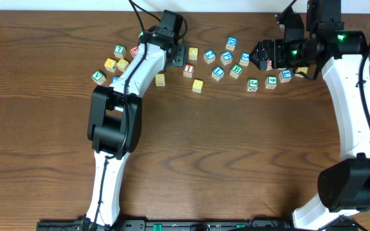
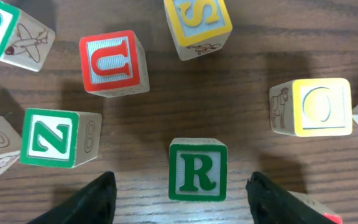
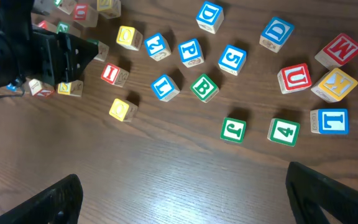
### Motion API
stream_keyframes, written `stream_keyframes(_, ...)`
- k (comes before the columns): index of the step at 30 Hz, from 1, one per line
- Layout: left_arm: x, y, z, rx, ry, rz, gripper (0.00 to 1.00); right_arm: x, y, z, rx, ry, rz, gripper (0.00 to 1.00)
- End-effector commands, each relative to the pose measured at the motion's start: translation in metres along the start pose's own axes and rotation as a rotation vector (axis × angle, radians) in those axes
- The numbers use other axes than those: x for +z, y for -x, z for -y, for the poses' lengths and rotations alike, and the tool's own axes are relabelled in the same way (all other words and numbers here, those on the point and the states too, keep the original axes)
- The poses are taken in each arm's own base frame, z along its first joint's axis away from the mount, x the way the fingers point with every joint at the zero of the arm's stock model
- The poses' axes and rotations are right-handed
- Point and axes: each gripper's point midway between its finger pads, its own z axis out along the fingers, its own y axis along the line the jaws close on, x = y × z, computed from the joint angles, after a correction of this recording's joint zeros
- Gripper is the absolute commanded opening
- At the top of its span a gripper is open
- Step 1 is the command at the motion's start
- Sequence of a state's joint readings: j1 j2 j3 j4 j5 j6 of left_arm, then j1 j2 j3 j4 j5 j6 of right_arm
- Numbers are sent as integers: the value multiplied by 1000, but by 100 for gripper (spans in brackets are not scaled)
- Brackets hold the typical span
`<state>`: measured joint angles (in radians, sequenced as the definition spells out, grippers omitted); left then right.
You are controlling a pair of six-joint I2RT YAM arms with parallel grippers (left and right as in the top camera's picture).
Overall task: Spell out ROBOT
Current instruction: 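Lower the left gripper and grasp the green R block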
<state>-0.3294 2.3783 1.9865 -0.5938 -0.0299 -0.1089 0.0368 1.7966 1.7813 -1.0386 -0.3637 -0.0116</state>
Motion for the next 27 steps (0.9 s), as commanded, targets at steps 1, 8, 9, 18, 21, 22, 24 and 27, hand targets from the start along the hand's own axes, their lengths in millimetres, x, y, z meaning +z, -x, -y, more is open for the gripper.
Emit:
stream_keyframes(1,7,2,1,-3,8,12,62,-3,6,-1,-6,6,14,99)
stream_keyframes(8,10,5,2,-4,6,26,61,-3,6,-1,-6,6,14,99)
stream_keyframes(9,14,4,2,-4,6,22,61,-3,6,-1,-6,6,14,99)
stream_keyframes(18,30,4,4,-5,4,41,61,-3,6,-1,-6,6,14,99)
stream_keyframes(21,30,4,4,-5,4,40,59,-3,6,-1,-6,6,14,99)
stream_keyframes(22,30,4,3,-5,4,40,58,-3,6,-1,-6,6,14,99)
stream_keyframes(24,30,4,3,-6,4,40,57,-3,6,-1,-6,6,14,99)
stream_keyframes(27,30,4,3,-6,4,39,52,-3,6,-1,-6,6,14,99)
